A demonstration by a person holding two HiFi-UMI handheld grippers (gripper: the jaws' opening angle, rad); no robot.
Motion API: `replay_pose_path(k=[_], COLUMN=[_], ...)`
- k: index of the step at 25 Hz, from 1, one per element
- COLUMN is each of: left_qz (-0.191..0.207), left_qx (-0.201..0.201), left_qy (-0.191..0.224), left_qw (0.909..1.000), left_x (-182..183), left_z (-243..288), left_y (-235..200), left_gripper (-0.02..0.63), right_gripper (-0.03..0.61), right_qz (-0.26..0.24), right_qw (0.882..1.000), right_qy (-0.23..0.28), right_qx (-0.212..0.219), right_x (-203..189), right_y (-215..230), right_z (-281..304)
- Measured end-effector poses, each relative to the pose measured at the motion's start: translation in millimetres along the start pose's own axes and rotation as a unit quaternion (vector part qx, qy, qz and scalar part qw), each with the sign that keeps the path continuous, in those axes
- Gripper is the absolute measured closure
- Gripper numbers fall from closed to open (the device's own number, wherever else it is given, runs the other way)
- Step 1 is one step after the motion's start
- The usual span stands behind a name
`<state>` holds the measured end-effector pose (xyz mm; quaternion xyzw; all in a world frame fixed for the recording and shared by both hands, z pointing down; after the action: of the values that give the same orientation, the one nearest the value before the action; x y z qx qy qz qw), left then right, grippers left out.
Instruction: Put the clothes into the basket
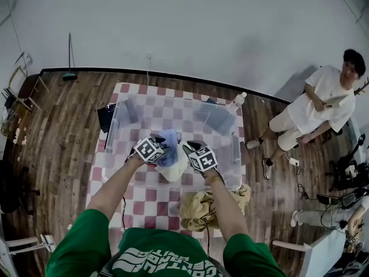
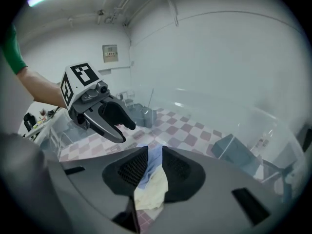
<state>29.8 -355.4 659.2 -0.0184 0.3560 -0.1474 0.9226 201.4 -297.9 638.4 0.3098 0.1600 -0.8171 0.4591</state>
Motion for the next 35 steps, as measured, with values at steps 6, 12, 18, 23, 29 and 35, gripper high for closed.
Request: replay_pose_path(k=[6,12,18,23,29,35], left_qz=[0.006,0.009,0.000,-0.021,-0.035,-0.037], left_qx=[0.033,0.047,0.038,0.031,0.029,0.030], left_qy=[0.104,0.189,0.252,0.292,0.298,0.300], left_qw=[0.9940,0.9808,0.9670,0.9557,0.9536,0.9528], left_x=[28,49,59,54,38,31], left_z=[-50,-95,-130,-145,-141,-141], left_y=[28,66,106,138,162,173], left_gripper=[0.547,0.598,0.611,0.611,0.611,0.611], right_gripper=[0.555,0.569,0.569,0.569,0.569,0.569], right_qz=[-0.002,-0.005,-0.003,0.008,0.030,0.034], right_qw=[0.995,0.985,0.973,0.967,0.967,0.968], right_qy=[0.093,0.171,0.227,0.249,0.246,0.243], right_qx=[-0.034,-0.039,-0.049,-0.054,-0.051,-0.048], right_x=[16,25,23,8,-19,-32], right_y=[-22,-49,-75,-92,-104,-111], right_z=[-66,-130,-179,-201,-205,-209])
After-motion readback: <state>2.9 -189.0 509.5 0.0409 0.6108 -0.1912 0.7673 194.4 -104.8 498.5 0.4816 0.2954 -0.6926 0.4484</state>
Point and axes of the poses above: the fingertips, and each gripper's own axes: z forward along the fingers, y to its right, x out of its top, the point moved 9 cm from there along -z, backward along the fingers, and after that the axes turned 6 degrees about -y, right-handed, at the moved point
